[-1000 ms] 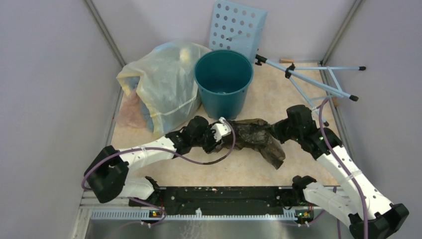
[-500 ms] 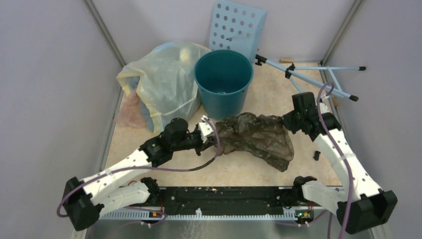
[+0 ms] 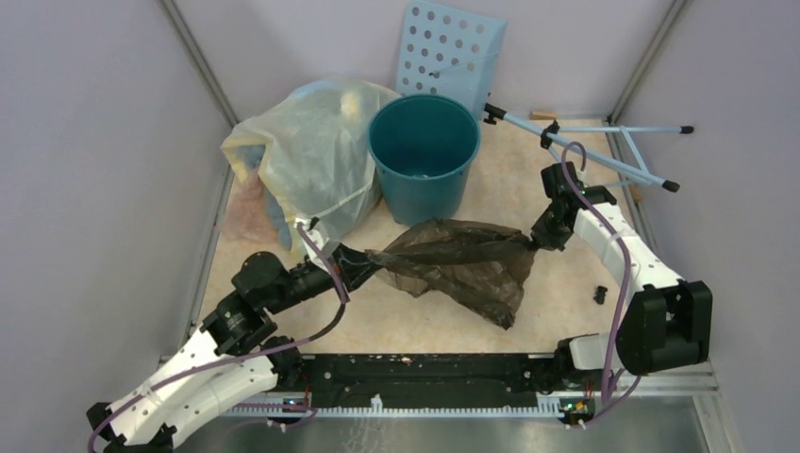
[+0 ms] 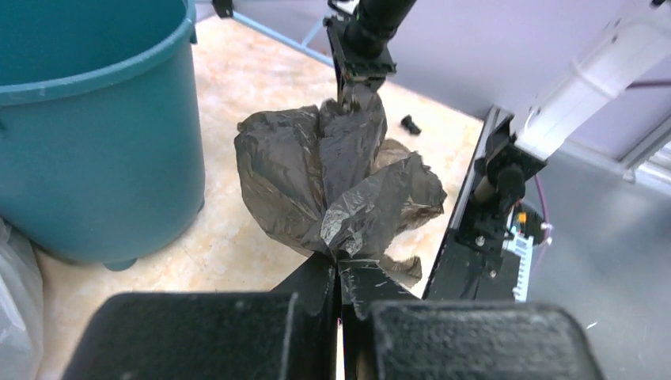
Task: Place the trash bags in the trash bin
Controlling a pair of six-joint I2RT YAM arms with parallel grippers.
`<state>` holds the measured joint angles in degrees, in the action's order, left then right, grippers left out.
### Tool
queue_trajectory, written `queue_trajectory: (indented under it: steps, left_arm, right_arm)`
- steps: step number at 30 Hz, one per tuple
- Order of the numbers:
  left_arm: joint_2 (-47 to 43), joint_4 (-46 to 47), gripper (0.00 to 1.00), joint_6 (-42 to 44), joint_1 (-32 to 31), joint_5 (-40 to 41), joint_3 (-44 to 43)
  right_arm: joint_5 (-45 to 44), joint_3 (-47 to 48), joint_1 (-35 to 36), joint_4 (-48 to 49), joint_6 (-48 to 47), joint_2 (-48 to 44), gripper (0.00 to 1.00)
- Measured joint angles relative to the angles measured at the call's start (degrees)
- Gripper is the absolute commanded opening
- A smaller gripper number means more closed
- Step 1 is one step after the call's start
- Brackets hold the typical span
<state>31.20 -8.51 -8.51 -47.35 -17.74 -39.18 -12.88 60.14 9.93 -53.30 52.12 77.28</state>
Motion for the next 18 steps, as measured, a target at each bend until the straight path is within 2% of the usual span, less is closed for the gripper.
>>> queue_trajectory:
  steps: [3, 5, 9, 13, 15, 18]
  left_arm:
    - [-2.08, 1.27, 0.0, -2.73, 0.0, 1.86, 0.33]
    - [-0.59, 1.66, 0.0, -4.04, 0.0, 2.4, -0.09]
    - [11.69, -1.7, 0.0, -7.41, 0.0, 4.31, -6.36]
    - [23.98, -4.22, 0.0, -10.36, 0.09, 4.02, -14.8]
    - [28.41, -4.92, 0.0, -12.24, 0.09, 3.39, -18.43]
    - [32.5, -5.29, 0.0, -15.5, 0.11, 2.54, -22.18]
  right_arm:
    - [2.73, 0.96, 0.0, 1.03, -7.04, 0.0, 0.59]
    - [5.16, 2.73, 0.42, 1.36, -10.62, -0.07, 0.72]
    - [10.6, 6.27, 1.64, 2.23, -19.47, -3.69, 0.79]
    - [16.79, 6.34, 1.95, 2.62, -25.86, -12.66, 0.79]
    - [19.65, 6.51, 3.02, 2.58, -28.15, -17.0, 0.73]
    - [25.18, 7.13, 8.79, 3.06, -31.15, -22.53, 0.7]
